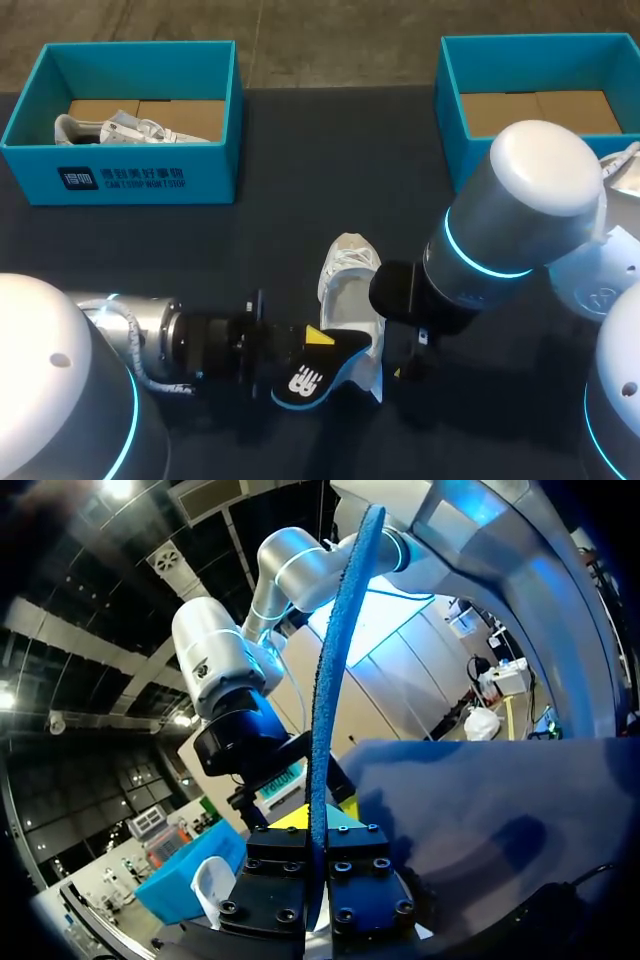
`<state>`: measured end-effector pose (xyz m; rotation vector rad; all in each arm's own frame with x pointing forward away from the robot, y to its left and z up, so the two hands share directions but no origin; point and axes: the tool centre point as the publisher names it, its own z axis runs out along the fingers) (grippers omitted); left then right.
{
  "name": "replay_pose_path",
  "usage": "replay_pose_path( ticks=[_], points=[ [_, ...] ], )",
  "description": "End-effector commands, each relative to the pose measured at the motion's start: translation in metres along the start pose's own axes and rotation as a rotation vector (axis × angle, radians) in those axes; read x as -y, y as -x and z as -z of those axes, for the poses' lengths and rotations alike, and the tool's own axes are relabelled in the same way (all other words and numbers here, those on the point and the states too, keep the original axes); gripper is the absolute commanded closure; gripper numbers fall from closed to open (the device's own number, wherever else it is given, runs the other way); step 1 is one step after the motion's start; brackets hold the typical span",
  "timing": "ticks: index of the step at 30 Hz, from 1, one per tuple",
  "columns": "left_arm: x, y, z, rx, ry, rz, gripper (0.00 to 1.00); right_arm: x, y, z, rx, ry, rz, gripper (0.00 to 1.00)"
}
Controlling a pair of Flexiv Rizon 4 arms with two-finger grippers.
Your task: Take the shoe out of the shoebox, open the shoe tongue, remove and reinsert the insole, then place the shoe into the shoebox
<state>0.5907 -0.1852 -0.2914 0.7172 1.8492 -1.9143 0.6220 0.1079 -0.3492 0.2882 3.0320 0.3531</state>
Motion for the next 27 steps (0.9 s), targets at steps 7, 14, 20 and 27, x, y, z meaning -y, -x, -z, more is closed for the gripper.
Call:
replay_pose_path(
  ticks=[7, 14, 20, 27],
  points=[
    [-0.012, -0.001, 0.005, 0.019, 0.044, 0.023, 1.0, 0.002, -0.001, 0.0, 0.0, 0.004, 0.002, 0.0],
    [-0.017, 0.0, 0.005, 0.024, 0.053, 0.026, 1.0, 0.002, -0.001, 0.0, 0.0, 0.004, 0.002, 0.0],
    [-0.021, 0.001, 0.005, 0.032, 0.062, 0.032, 1.0, 0.002, -0.001, 0.0, 0.0, 0.004, 0.002, 0.0],
    [-0.024, 0.001, 0.011, 0.048, 0.081, 0.03, 1.0, 0.002, -0.001, 0.0, 0.0, 0.004, 0.002, 0.0]
  ],
)
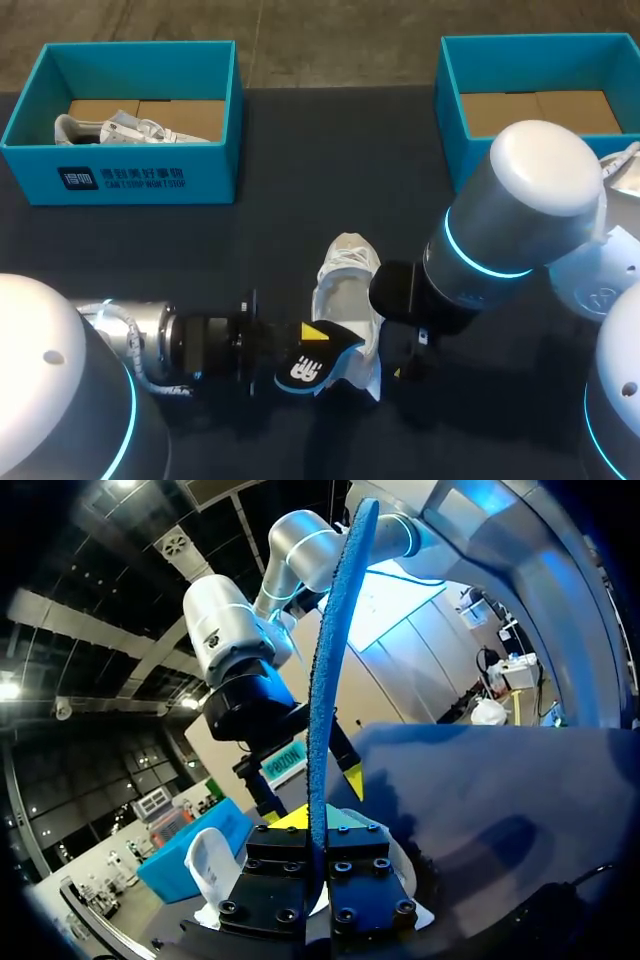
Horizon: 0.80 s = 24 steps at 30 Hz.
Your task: Take the shoe out of the shoebox, open the shoe tongue, remove and reinsert the insole, then place the shoe into the shoebox
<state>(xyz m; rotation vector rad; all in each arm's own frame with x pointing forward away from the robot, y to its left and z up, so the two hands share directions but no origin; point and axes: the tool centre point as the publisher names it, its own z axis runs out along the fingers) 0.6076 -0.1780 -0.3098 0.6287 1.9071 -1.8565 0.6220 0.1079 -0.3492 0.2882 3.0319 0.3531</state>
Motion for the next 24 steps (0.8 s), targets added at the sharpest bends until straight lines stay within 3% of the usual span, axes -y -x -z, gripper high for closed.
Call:
replay_pose_path(
  ticks=[1, 12, 24],
  points=[
    [-0.001, -0.001, 0.003, 0.012, 0.01, -0.001, 1.0, 0.002, -0.001, 0.0, 0.0, 0.004, 0.002, 0.0],
    [-0.002, -0.001, 0.007, 0.02, 0.012, 0.002, 1.0, 0.002, -0.001, 0.0, 0.0, 0.004, 0.002, 0.0],
    [0.006, 0.001, -0.011, -0.035, -0.043, -0.023, 1.0, 0.002, -0.001, 0.0, 0.0, 0.004, 0.002, 0.0]
  ],
)
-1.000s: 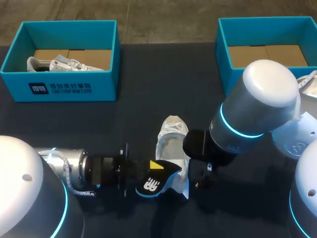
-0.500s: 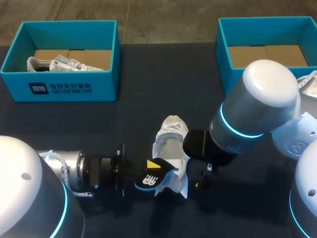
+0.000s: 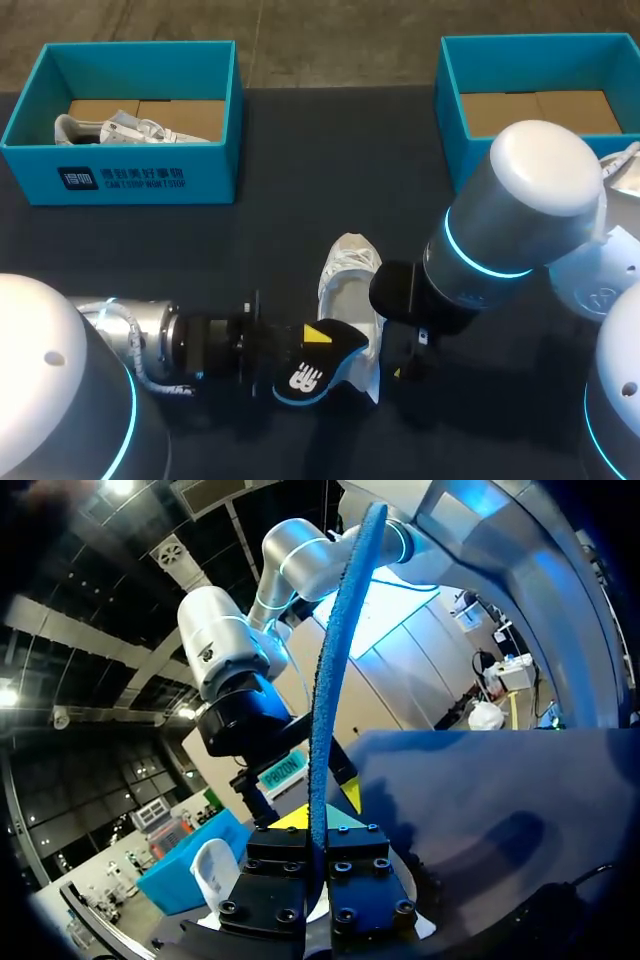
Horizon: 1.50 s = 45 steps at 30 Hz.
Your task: Take the shoe out of the shoebox, open the shoe tongue, remove and reinsert the insole, then place the shoe into the shoebox
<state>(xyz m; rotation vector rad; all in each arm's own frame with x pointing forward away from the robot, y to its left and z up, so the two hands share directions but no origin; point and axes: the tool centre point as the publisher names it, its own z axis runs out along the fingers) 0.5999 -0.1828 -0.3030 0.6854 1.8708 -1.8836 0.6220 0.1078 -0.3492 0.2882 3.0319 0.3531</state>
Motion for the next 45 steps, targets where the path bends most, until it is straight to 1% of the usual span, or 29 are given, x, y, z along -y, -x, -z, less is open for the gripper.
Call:
replay_pose_path(
  ticks=[1, 14, 25, 36, 45],
  points=[
    [-0.006, 0.003, -0.008, -0.016, -0.002, 0.003, 1.0, 0.002, -0.001, 0.0, 0.0, 0.004, 0.002, 0.0],
    [-0.015, 0.004, -0.016, -0.027, -0.012, 0.02, 1.0, 0.002, -0.001, 0.0, 0.0, 0.004, 0.002, 0.0],
    [-0.019, 0.008, -0.017, -0.027, -0.002, 0.023, 1.0, 0.002, -0.001, 0.0, 0.0, 0.004, 0.002, 0.0],
    [-0.032, 0.009, -0.015, -0.028, 0.016, 0.046, 1.0, 0.002, -0.001, 0.0, 0.0, 0.004, 0.002, 0.0],
    [-0.037, 0.01, -0.017, -0.038, 0.009, 0.055, 1.0, 0.002, -0.001, 0.0, 0.0, 0.004, 0.002, 0.0]
  ],
)
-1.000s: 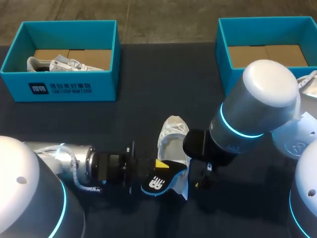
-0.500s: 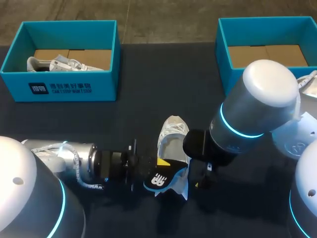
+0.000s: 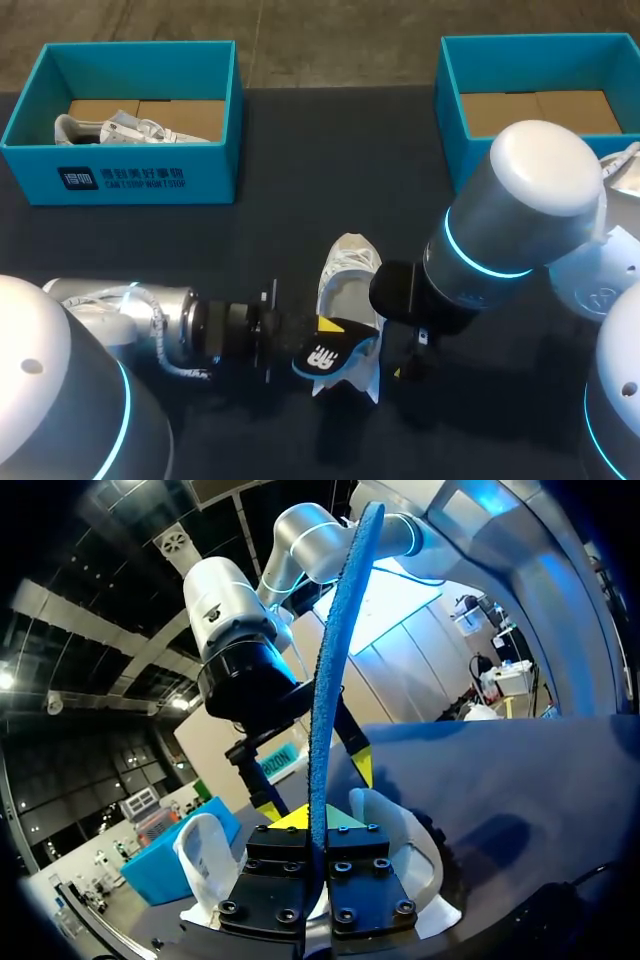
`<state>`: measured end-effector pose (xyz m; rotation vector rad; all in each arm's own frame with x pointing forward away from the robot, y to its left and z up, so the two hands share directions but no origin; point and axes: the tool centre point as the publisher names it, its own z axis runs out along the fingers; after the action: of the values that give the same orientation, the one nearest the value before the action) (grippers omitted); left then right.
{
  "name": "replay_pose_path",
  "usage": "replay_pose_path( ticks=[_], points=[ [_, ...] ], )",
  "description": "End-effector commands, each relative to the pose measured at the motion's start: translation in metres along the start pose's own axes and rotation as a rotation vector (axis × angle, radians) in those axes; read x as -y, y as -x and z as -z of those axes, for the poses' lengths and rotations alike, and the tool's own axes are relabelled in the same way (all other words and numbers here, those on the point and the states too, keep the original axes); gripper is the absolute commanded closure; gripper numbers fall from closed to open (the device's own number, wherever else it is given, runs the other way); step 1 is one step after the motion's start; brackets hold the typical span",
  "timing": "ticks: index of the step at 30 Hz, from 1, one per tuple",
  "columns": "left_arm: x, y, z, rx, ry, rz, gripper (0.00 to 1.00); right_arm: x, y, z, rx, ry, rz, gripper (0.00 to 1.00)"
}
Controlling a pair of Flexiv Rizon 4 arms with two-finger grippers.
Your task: Take the shoe out of the shoebox, open the shoe tongue, remove and reinsert the insole, then place the shoe into the shoebox
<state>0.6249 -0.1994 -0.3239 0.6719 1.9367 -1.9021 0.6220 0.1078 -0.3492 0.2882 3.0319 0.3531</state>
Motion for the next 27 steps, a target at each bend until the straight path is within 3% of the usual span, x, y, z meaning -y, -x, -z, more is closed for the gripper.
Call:
replay_pose_path(
  ticks=[1, 27],
  points=[
    [-0.006, 0.002, -0.001, -0.007, -0.003, 0.003, 1.0, 0.002, -0.001, 0.0, 0.0, 0.004, 0.002, 0.0],
    [-0.025, 0.005, -0.004, -0.012, 0.06, 0.025, 1.0, 0.002, -0.001, 0.0, 0.0, 0.004, 0.002, 0.0]
  ],
)
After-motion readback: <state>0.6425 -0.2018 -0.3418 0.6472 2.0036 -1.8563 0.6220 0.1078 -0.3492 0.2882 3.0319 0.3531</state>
